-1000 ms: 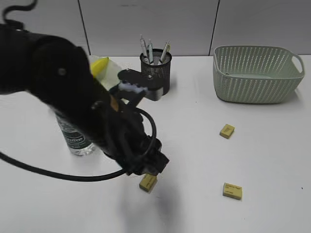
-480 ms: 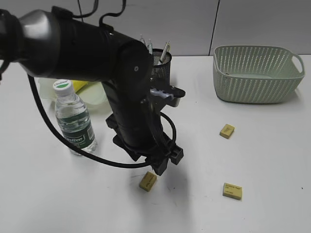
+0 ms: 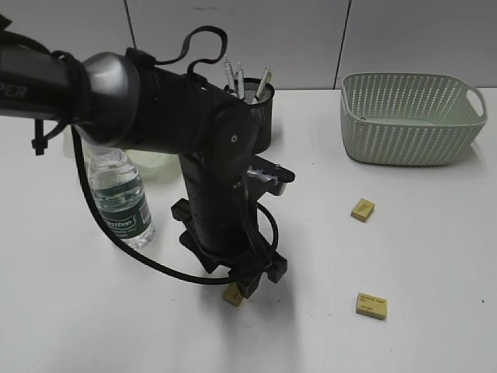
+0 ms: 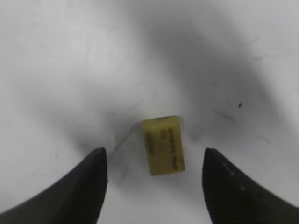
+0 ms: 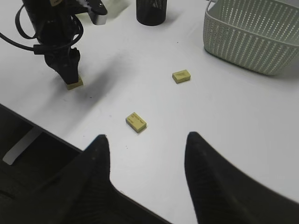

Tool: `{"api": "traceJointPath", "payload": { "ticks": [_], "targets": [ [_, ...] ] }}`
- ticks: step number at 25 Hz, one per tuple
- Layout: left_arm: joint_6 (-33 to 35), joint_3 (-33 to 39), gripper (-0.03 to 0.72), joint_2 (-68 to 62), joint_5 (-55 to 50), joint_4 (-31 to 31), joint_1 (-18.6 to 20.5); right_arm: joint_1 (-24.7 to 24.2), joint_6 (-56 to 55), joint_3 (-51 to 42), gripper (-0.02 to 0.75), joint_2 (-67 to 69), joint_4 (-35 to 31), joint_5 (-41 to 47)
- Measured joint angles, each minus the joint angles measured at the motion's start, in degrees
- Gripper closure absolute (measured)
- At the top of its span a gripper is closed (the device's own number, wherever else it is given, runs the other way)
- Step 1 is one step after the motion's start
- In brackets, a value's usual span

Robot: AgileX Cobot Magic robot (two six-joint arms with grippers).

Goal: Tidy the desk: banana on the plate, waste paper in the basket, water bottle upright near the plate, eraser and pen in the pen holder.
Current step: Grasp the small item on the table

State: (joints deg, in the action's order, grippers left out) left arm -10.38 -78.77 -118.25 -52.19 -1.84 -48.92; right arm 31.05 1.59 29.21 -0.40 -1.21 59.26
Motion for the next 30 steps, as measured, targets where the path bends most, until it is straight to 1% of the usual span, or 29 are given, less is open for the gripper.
{"api": "traceJointPath", "payload": {
  "ticks": [10,15,18,21,23,26,30],
  "targets": [
    [0.0,0.0,0.208,-0.39,2.28,0.0,0.0,0.0,0.0,0.0,0.325,0.0,0.0,0.0],
    [0.0,-0.05,0.209,-3.18,2.18,-1.48,0.0,0.0,0.0,-0.03,0.325,0.0,0.0,0.0],
    [0.0,-0.11,0.228,-3.39,2.34,-1.54,0.0,0.0,0.0,-0.03,0.325,0.0,0.0,0.0],
    [0.0,-0.11,0.281,-3.45,2.62,-1.23,0.0,0.0,0.0,-0.03,0.324,0.0,0.0,0.0],
    [0.0,-0.11,0.344,-3.51,2.66,-0.95,0.0,0.0,0.0,-0.03,0.324,0.0,0.0,0.0],
    [0.0,-0.18,0.497,-3.6,2.52,-0.4,0.06,0.0,0.0,-0.03,0.324,0.0,0.0,0.0],
    [0.0,-1.94,0.498,-3.94,0.9,-1.13,0.0,0.0,0.0,-0.03,0.324,0.0,0.0,0.0]
  ]
}}
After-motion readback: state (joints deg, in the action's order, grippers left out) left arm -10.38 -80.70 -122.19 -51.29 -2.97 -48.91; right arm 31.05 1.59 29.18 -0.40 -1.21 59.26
